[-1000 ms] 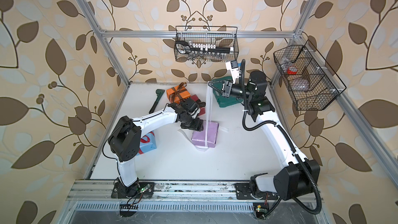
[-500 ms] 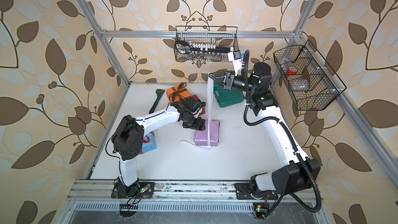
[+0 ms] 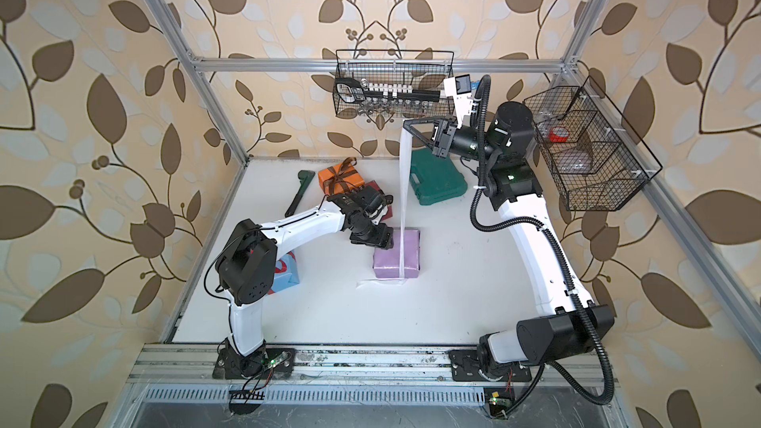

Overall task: Untie the ribbon bows on the gift boxes
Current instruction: Pull the ribbon from the gift box.

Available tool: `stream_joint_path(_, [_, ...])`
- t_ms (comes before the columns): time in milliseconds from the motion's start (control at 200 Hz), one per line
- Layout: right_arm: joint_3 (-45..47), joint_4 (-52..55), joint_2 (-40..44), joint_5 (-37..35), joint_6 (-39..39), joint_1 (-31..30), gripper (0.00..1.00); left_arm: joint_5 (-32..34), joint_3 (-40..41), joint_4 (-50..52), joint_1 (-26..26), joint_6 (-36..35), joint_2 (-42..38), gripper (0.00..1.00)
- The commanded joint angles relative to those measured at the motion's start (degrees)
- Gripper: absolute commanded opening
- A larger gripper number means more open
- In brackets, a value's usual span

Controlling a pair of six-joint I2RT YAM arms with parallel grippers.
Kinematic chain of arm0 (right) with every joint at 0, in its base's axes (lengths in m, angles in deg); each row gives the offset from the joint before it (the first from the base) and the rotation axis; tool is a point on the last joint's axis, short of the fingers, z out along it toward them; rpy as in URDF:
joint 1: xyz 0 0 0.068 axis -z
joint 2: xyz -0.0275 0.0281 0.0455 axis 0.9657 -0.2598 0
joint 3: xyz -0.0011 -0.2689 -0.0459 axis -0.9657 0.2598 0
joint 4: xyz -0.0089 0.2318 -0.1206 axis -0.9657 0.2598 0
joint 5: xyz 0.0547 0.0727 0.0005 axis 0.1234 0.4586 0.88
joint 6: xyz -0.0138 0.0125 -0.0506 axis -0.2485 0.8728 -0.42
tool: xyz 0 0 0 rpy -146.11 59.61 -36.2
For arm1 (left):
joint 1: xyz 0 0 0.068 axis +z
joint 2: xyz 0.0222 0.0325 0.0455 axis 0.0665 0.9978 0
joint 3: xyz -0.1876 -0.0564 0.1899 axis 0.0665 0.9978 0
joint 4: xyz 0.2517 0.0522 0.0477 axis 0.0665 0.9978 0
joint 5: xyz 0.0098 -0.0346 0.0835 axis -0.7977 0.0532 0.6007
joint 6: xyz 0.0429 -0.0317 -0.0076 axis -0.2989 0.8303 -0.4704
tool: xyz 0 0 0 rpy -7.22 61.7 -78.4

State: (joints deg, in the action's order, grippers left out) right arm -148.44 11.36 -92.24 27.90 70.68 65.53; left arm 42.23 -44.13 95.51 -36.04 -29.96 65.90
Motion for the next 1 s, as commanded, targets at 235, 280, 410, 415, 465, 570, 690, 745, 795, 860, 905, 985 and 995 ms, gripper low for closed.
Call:
stream_joint_path(235, [5.6, -0.5, 4.1, -5.2, -3.8, 2.9, 0.00, 1.5, -0.1, 4.6, -0.8, -1.8, 1.7, 0.83])
stream_joint_path(280, [7.2, -0.3, 4.4, -5.4, -4.1, 3.1, 0.00, 1.3, -0.3, 4.7, -0.8, -1.8, 1.7, 0.82])
stream_joint_path(410, [7.7, -0.9, 4.2, -4.2, -3.6, 3.2, 0.00, -0.7, -1.5, 4.9, -0.8, -1.5, 1.4, 0.84])
stream_joint_path(415, [7.7, -0.9, 4.1, -4.2, -3.6, 3.2, 0.00, -0.8, -1.6, 4.9, -0.8, -1.5, 1.4, 0.84])
stream_joint_path(465, [6.7, -1.2, 3.8, -3.6, -3.4, 3.2, 0.00, -2.2, -2.5, 4.9, -0.7, -1.1, 1.3, 0.86])
stream_joint_path(570, [4.4, -1.7, 3.1, -2.8, -2.6, 3.2, 0.00, -3.7, -4.3, 4.4, -0.7, -0.1, 1.1, 0.99])
stream_joint_path(690, [2.9, -4.5, 2.4, -1.4, 0.0, 3.2, 0.00, -3.6, -4.8, 3.4, -0.7, 0.6, 1.1, 0.99])
stream_joint_path(745, [2.4, -5.7, 2.2, -1.0, 1.2, 3.2, 0.00, -3.5, -4.8, 3.2, -0.8, 0.7, 1.3, 0.99])
stream_joint_path(795, [1.9, -6.4, 2.0, -0.7, 2.0, 3.2, 0.00, -3.4, -4.7, 3.1, -0.8, 0.8, 1.5, 0.99])
stream_joint_path(860, [0.9, -7.0, 1.9, -0.6, 2.7, 3.2, 0.00, -3.0, -4.3, 3.0, -0.8, 0.8, 1.9, 0.99])
stream_joint_path(905, [-0.1, -7.0, 1.9, -0.5, 2.8, 3.2, 0.00, -2.6, -4.0, 3.0, -0.8, 0.7, 2.1, 0.98])
stream_joint_path(985, [-2.2, -6.5, 2.0, -0.7, 2.4, 3.3, 0.00, -1.8, -3.3, 3.1, -0.8, 0.5, 2.4, 0.98])
stream_joint_path(995, [-2.5, -6.4, 2.0, -0.8, 2.3, 3.3, 0.00, -1.7, -3.2, 3.1, -0.8, 0.5, 2.4, 0.98])
